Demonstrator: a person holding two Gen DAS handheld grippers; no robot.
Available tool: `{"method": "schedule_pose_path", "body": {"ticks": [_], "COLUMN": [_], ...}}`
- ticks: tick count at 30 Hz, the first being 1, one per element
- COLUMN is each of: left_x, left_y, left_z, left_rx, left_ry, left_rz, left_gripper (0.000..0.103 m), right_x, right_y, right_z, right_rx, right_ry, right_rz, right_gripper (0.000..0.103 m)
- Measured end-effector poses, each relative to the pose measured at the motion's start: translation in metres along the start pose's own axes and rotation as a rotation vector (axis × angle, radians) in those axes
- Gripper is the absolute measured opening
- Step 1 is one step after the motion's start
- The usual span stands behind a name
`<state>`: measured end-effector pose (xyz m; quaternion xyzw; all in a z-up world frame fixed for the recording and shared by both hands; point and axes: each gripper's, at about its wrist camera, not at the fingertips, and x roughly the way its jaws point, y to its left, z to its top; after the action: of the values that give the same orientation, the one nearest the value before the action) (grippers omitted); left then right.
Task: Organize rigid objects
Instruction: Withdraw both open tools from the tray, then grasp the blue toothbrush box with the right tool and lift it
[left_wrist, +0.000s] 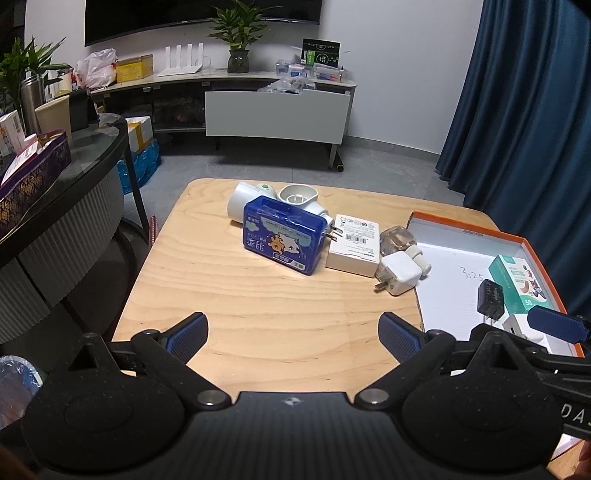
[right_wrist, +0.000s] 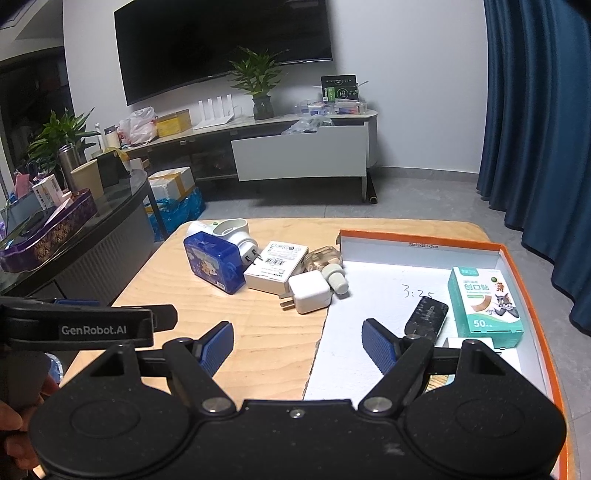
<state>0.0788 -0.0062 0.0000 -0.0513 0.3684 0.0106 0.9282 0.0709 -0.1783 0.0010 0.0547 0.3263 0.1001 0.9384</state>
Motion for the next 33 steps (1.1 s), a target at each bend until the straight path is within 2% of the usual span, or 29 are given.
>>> {"method": "schedule_pose_path", "body": {"ticks": [15,24,29,33], "left_x": [0.007,0.009,0.015,0.020], "left_y": [0.027,0.060,0.079,0.091], "left_z": [0.002,0.004,0.001,-0.001], "left_rx": [-0.048,-0.108,-0.138,-0.170], "left_ry": [0.005,-0.003,0.012,0.025], "left_rz": [0.039,0.080,0.100,0.109], "left_gripper": [0.102,0.102,0.102,0.102], "right_x": [0.031,0.087,0.124,0.152], "right_y": [0.019,0.047,0.066,0.077], "right_z": [0.014,0.040,0.054,0.062], "right_rx": [-0.056,-0.136,-0.211,-0.277], "right_ry": [0.011,-0.014,-0.024,-0.022], "right_rz": [0.063,0.159,0.183,0.171], "right_gripper": [0.091,0.091,0.091,0.091]}}
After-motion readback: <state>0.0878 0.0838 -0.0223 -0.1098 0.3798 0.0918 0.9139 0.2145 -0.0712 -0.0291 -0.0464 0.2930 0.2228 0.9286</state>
